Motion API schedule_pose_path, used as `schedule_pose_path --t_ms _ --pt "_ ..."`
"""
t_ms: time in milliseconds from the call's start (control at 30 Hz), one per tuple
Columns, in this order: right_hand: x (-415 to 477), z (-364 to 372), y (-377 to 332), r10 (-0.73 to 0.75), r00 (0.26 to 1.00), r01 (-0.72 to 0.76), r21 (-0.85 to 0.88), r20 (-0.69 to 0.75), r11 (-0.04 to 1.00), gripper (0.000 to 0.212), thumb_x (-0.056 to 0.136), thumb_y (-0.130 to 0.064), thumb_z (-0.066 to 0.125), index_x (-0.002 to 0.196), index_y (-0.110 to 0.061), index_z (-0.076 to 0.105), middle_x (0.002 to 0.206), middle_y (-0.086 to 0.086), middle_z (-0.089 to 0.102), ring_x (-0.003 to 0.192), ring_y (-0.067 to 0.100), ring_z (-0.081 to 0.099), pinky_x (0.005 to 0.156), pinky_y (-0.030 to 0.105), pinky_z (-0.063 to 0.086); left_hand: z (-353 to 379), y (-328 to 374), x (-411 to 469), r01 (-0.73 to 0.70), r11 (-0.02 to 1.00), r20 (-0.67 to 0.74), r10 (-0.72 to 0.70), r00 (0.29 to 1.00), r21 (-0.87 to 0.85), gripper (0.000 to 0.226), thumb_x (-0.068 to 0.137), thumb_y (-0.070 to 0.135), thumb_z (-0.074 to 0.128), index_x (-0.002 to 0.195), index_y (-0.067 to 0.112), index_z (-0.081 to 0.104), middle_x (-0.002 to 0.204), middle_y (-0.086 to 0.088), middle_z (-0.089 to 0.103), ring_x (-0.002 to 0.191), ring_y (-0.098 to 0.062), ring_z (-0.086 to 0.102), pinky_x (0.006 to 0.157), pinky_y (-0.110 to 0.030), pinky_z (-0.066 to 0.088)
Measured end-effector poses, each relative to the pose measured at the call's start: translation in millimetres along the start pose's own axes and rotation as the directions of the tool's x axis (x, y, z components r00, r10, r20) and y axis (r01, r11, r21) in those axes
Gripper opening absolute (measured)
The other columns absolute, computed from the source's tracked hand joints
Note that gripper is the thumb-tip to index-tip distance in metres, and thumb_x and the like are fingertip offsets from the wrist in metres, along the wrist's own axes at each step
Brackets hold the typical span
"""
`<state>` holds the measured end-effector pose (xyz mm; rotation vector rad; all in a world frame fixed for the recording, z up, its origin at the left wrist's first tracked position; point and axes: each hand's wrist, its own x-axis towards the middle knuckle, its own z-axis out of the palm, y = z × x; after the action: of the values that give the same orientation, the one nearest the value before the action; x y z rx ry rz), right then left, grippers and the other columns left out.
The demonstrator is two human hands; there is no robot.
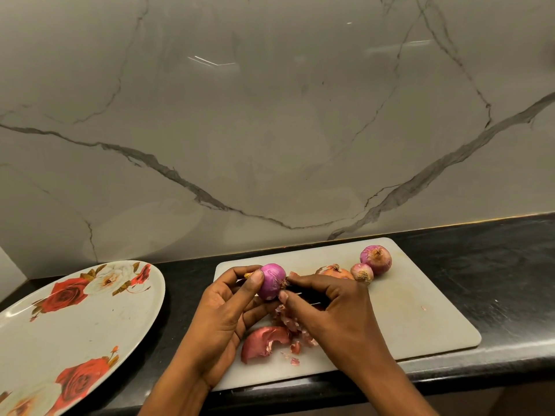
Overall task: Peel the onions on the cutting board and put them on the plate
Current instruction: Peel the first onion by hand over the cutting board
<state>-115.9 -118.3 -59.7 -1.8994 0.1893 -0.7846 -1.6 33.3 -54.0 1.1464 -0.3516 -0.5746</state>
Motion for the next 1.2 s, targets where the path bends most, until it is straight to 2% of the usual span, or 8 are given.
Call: schedule_pose_path --t_ms 167,367,533,733,833,900,1067,1200 --pt "0.4 -1.7 2.7 -0.027 0.999 0.027 -0.013 -0.022 1.000 0.016 0.090 -0.022 0.081 0.103 -0.031 0.083 0.090 -0.025 0.078 0.088 -0.005 0.074 0.077 0.016 0.061 3.6 0.4 -2.4 -0.011 0.999 -0.003 0.011 1.000 0.039 0.043 0.088 0.023 0.074 0.123 0.001 0.065 0.121 -0.027 0.073 0.106 -0.040 0.075 0.080 -0.034 0.065" --pt "0.0 -3.8 7.2 -0.030 0.999 0.029 -0.012 -0.023 0.999 0.011 0.092 -0.020 0.079 0.098 -0.026 0.085 0.085 -0.020 0.079 0.084 0.001 0.076 0.073 0.021 0.062 7.7 2.3 -6.3 -0.022 0.997 0.009 0.021 1.000 0.073 0.041 0.088 0.024 0.070 0.120 -0.002 0.063 0.112 -0.029 0.074 0.096 -0.039 0.077 0.076 -0.034 0.067" --pt "0.5 -4.3 9.4 -0.020 0.999 0.019 0.043 0.028 0.999 0.017 0.094 -0.021 0.076 0.109 -0.026 0.083 0.095 -0.017 0.080 0.093 0.002 0.076 0.082 0.026 0.064 6.5 2.7 -6.1 0.025 0.998 0.000 -0.025 1.000 0.060 0.043 0.091 0.026 0.068 0.121 -0.004 0.064 0.111 -0.030 0.074 0.087 -0.032 0.075 0.069 -0.029 0.066" --pt "3.9 -8.1 8.3 0.059 0.994 -0.074 0.179 0.090 0.981 0.015 0.095 -0.017 0.075 0.104 -0.024 0.084 0.093 -0.009 0.081 0.094 0.012 0.077 0.087 0.038 0.064 4.9 5.3 -6.4 0.078 0.997 0.047 -0.078 0.996 -0.006 0.043 0.093 0.025 0.066 0.123 -0.007 0.064 0.112 -0.031 0.073 0.079 -0.026 0.075 0.066 -0.028 0.065" --pt "4.5 -6.7 8.6 0.080 0.994 -0.092 0.187 0.073 0.978 0.013 0.094 -0.016 0.077 0.102 -0.023 0.085 0.091 -0.008 0.081 0.092 0.014 0.078 0.086 0.041 0.065 6.4 6.2 -6.5 0.077 0.997 0.048 -0.076 0.996 -0.020 0.042 0.093 0.024 0.066 0.123 -0.006 0.065 0.111 -0.029 0.074 0.079 -0.025 0.076 0.065 -0.028 0.065" --pt "4.2 -5.7 8.2 0.081 0.995 -0.089 0.164 0.057 0.982 0.013 0.093 -0.017 0.078 0.100 -0.024 0.085 0.089 -0.010 0.081 0.090 0.012 0.078 0.083 0.038 0.065 7.1 6.1 -6.8 0.068 0.998 0.039 -0.067 0.997 -0.015 0.041 0.093 0.024 0.066 0.123 -0.004 0.064 0.111 -0.028 0.075 0.081 -0.026 0.076 0.065 -0.028 0.065" --pt "-0.4 -1.2 2.9 -0.022 1.000 0.021 -0.033 -0.022 0.999 0.013 0.090 -0.022 0.080 0.098 -0.032 0.081 0.090 -0.024 0.076 0.089 -0.001 0.074 0.075 0.018 0.061 6.4 4.2 -6.4 0.002 1.000 -0.010 -0.001 1.000 0.022 0.038 0.093 0.020 0.067 0.123 -0.001 0.061 0.115 -0.028 0.074 0.093 -0.035 0.077 0.075 -0.035 0.067" --pt "0.0 -1.4 0.4 -0.063 0.997 0.061 -0.042 -0.053 0.997 0.019 0.090 -0.025 0.081 0.105 -0.036 0.080 0.098 -0.027 0.075 0.095 -0.006 0.072 0.078 0.012 0.058 4.9 2.9 -6.3 -0.015 0.999 -0.019 0.016 1.000 0.039 0.036 0.091 0.019 0.071 0.122 0.001 0.062 0.118 -0.029 0.073 0.101 -0.039 0.076 0.079 -0.037 0.066"
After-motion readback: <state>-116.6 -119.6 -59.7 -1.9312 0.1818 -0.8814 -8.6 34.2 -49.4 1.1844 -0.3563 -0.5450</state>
